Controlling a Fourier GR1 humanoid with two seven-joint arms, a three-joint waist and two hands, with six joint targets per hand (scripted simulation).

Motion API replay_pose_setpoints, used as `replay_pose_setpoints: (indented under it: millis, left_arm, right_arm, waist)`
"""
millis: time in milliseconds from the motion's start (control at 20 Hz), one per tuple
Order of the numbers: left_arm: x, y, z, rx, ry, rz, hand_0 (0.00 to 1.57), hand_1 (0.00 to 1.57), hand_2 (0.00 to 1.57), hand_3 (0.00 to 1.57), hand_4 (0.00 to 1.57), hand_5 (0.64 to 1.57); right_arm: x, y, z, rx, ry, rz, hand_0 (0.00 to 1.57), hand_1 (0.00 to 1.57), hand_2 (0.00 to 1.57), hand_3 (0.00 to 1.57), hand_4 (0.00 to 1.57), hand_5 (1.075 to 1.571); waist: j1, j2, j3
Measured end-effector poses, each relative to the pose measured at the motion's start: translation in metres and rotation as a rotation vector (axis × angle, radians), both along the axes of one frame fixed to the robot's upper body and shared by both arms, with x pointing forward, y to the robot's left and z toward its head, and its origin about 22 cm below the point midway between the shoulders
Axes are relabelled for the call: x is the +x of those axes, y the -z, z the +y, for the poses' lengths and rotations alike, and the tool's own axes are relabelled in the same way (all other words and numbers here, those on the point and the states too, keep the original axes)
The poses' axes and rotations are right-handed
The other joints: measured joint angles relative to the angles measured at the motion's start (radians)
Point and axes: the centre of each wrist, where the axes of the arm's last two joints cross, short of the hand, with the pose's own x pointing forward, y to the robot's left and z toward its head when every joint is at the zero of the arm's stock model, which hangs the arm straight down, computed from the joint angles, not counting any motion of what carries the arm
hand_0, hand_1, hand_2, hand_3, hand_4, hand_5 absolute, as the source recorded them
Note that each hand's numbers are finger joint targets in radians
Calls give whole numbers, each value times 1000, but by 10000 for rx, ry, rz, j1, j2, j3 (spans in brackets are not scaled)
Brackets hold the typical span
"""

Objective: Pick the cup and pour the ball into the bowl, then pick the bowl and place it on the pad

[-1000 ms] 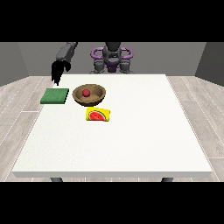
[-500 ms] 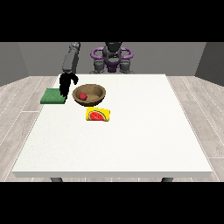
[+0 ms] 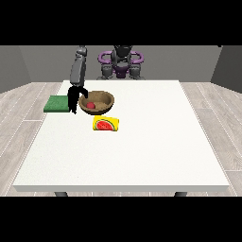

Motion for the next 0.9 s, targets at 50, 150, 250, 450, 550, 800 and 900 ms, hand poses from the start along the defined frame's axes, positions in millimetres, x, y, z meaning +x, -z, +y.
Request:
replay_pose_setpoints:
  millis: [50, 150, 250, 450, 550, 800, 900]
  left_arm:
    - [-2, 0, 4, -22, -74, -61, 0, 0, 0, 0, 1017, 1536]
    - [-8, -8, 8, 3, -17, -371, 0, 0, 0, 0, 1013, 1539]
    - [-12, -15, 13, 11, -48, -536, 0, 0, 0, 0, 1018, 1540]
    - [-19, -17, 25, -30, -127, -469, 0, 0, 0, 0, 1024, 1536]
    - [-21, -17, 26, -29, -161, -447, 0, 0, 0, 0, 1022, 1537]
    - [-27, -15, 37, -28, -237, -379, 0, 0, 0, 0, 1023, 1540]
    - [-30, -22, 40, -72, -213, -538, 0, 0, 0, 0, 1018, 1533]
  right_arm:
    - [2, 0, 1, 11, -50, -82, 0, 0, 0, 0, 476, 1548]
    - [3, 0, 0, 88, -68, -482, 0, 0, 0, 0, 469, 1548]
    - [8, -3, 2, -14, -75, -672, 0, 0, 0, 0, 449, 1546]
    - [13, -2, 9, -157, -115, -737, 0, 0, 0, 0, 444, 1547]
    - [17, -2, 15, -155, -120, -696, 0, 0, 0, 0, 463, 1550]
    - [27, -2, 37, -181, 29, -602, 0, 0, 0, 0, 615, 1568]
    - [21, 2, 29, -388, 474, -396, 1482, 1482, 1571, 449, 621, 1491]
  waist:
    - [-83, 78, -3]
    - [-38, 261, -83]
    - [-73, 404, -118]
    - [-153, 389, -126]
    - [-147, 331, -124]
    - [-164, 242, -124]
    - [-133, 324, -206]
